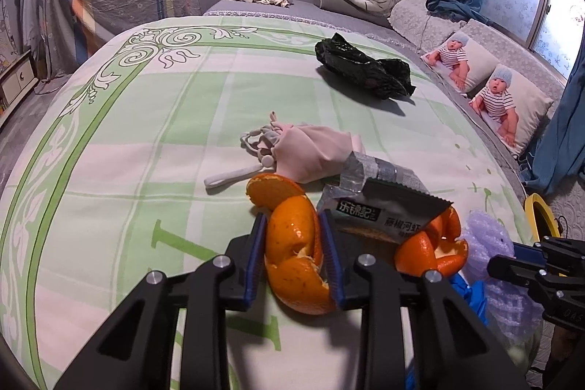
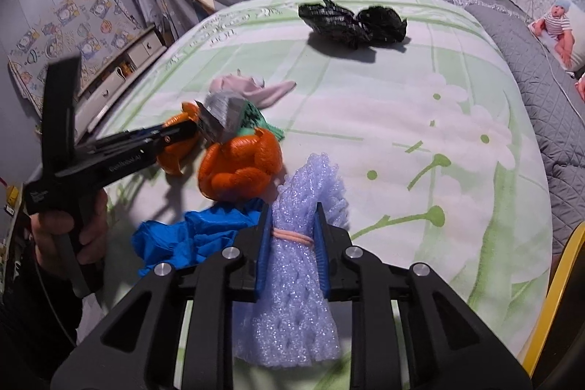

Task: Collect trash
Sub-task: 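Grasp the orange peel with the left gripper while the right gripper grasps another foam net, then carry the orange peel and foam net over the yellow bin with both grippers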

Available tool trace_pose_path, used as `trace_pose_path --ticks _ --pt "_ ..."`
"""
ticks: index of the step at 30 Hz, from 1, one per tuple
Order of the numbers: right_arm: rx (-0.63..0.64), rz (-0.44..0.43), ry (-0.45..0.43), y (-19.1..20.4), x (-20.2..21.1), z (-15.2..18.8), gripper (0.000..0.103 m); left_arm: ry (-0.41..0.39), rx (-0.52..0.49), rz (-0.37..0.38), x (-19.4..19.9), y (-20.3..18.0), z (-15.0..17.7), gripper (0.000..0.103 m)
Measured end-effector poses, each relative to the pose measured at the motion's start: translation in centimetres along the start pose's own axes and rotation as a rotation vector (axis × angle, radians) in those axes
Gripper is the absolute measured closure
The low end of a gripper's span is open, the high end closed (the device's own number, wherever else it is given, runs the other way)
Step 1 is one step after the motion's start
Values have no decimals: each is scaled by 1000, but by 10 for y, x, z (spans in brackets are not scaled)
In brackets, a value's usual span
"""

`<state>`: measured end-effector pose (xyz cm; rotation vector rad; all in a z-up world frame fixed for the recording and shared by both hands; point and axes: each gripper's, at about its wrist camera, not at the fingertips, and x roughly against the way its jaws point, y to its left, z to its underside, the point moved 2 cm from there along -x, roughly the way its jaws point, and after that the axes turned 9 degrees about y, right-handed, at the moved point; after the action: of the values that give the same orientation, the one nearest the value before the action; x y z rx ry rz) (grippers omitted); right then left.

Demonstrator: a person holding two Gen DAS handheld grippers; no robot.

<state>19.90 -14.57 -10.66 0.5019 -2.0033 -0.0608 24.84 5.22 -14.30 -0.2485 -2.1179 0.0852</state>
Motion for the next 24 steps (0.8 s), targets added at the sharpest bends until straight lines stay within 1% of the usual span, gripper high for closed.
trace_pose_path --ticks 5,15,19,24 --pt "9 -1 -39 2 16 -1 83 -27 10 -1 13 1 1 75" --pt "-7 -5 -88 0 40 5 83 -91 11 -5 43 -1 4 75" --pt "-14 -7 -109 -2 50 7 83 -119 25 6 57 -4 4 75" --pt "-28 -14 -139 -7 64 10 83 -151 17 21 73 -14 4 75"
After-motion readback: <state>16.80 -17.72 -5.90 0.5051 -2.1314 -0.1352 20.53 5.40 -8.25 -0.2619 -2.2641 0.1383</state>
